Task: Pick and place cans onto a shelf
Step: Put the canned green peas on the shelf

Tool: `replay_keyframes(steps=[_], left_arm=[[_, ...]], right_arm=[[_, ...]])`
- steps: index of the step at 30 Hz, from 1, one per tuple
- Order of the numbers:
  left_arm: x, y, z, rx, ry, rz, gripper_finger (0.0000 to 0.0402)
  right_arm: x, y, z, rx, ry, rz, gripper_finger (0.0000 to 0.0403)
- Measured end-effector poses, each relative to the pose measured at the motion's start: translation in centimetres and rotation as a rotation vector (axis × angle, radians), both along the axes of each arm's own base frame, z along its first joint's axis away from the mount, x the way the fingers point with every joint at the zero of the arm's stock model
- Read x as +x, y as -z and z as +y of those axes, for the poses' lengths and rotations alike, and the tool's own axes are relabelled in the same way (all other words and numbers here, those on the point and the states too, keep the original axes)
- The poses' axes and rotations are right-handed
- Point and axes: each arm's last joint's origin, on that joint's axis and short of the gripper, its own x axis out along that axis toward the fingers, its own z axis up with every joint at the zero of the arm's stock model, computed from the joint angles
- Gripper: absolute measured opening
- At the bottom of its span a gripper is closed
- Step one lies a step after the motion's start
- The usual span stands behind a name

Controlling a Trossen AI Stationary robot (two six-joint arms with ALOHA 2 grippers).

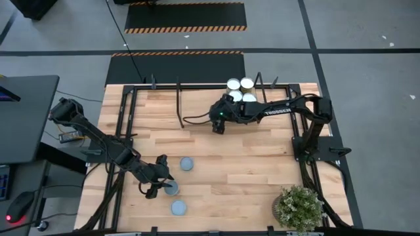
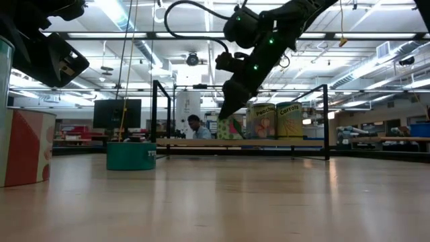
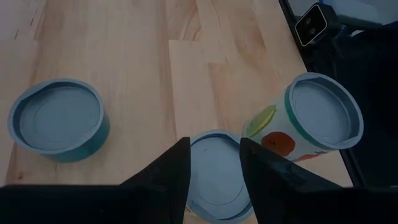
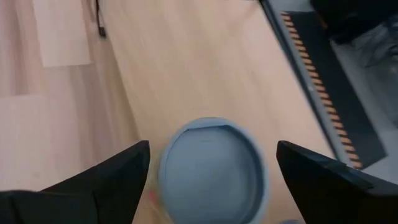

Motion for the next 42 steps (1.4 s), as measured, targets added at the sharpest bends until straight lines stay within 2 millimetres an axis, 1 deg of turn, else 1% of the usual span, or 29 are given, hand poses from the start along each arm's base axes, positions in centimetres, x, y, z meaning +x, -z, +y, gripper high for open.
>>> replay_keyframes(steps=[4, 13, 17, 23, 25, 29, 31, 36, 39, 42], left_arm=[[0.0, 0.0, 0.0, 0.000, 0.000, 0.000, 0.0144], [0.0, 0.0, 0.0, 0.000, 0.000, 0.000, 0.0144], [0.0, 0.0, 0.0, 0.000, 0.000, 0.000, 0.0144], [0.0, 0.0, 0.0, -0.001, 0.000, 0.001, 0.0144], [0.0, 0.0, 0.0, 0.000, 0.000, 0.000, 0.0144], [0.0, 0.0, 0.0, 0.000, 0.000, -0.001, 0.0144], [0.0, 0.0, 0.0, 0.009, -0.001, -0.005, 0.0144], [0.0, 0.0, 0.1, 0.016, -0.009, -0.009, 0.0144], [0.0, 0.0, 0.1, 0.015, -0.009, -0.011, 0.0144], [0.0, 0.0, 0.1, 0.014, -0.010, -0.010, 0.0144]], right_arm=[[0.1, -0.6, 0.0, -0.049, 0.001, 0.040, 0.0358], [-0.3, -0.9, -1.0, -0.159, 0.040, 0.128, 0.0358], [0.2, -1.7, -0.1, -0.186, -0.019, 0.149, 0.0358], [0.6, -2.4, 2.2, -0.295, -0.200, 0.261, 0.0358], [0.7, -2.1, 2.4, -0.325, -0.230, 0.305, 0.0358], [0.7, -1.4, 1.8, -0.366, -0.178, 0.355, 0.0358], [0.7, -0.6, 1.6, -0.387, -0.147, 0.405, 0.0358], [1.3, 1.2, 1.5, -0.419, -0.113, 0.453, 0.0358], [1.5, 2.3, 1.0, -0.456, -0.054, 0.496, 0.0358], [1.6, 2.3, 0.4, -0.461, 0.004, 0.479, 0.0358]])
